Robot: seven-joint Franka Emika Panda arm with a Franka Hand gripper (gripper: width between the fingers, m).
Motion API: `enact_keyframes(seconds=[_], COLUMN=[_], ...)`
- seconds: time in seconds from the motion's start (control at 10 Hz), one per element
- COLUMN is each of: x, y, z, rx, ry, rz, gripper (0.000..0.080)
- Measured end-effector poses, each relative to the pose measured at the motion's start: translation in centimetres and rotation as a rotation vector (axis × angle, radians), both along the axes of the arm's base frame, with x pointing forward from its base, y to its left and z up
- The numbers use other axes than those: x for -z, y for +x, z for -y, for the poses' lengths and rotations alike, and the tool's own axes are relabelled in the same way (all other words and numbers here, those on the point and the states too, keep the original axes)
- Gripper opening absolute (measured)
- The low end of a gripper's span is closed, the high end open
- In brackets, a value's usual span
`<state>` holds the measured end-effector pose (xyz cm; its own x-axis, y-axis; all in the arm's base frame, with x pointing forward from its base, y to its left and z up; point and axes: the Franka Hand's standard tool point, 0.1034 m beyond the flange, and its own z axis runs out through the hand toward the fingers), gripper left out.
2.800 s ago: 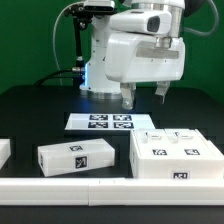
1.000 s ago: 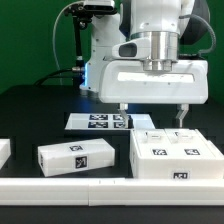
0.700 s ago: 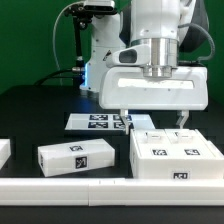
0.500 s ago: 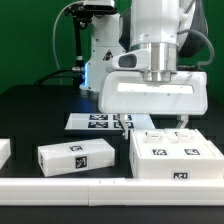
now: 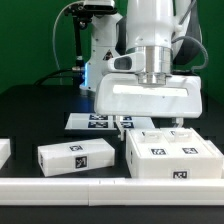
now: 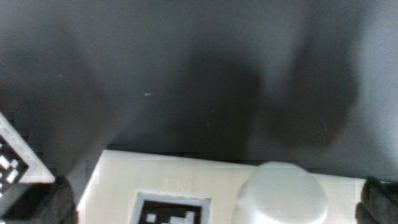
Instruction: Assemble cabinet
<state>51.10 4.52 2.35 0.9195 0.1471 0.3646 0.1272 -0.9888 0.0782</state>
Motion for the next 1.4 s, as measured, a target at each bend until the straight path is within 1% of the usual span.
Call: enact_keyframes(seconds=[0.3, 0.5, 0.6, 0.7, 0.8, 0.9, 1.0, 1.4], x=[-0.09, -0.06, 0.03, 0.09, 0.10, 0.10, 0.11, 0.11], y=[0.46, 0.50, 0.33, 0.27, 0.27, 0.26, 0.26, 0.24], z=[0.26, 0.35, 0.37, 0.36, 0.36, 0.36, 0.37, 0.38], rx=[0.039, 0.040, 0.040, 0.039, 0.037, 0.034, 0.032, 0.032], ry=[0.049, 0.054, 0.054, 0.053, 0.052, 0.051, 0.050, 0.050], rz=[0.005, 0.010, 0.005, 0.003, 0.003, 0.003, 0.003, 0.002], gripper=[0.0797, 0.0797, 0.0676, 0.0535, 0.0535, 0.0332, 0.0214, 0.0216])
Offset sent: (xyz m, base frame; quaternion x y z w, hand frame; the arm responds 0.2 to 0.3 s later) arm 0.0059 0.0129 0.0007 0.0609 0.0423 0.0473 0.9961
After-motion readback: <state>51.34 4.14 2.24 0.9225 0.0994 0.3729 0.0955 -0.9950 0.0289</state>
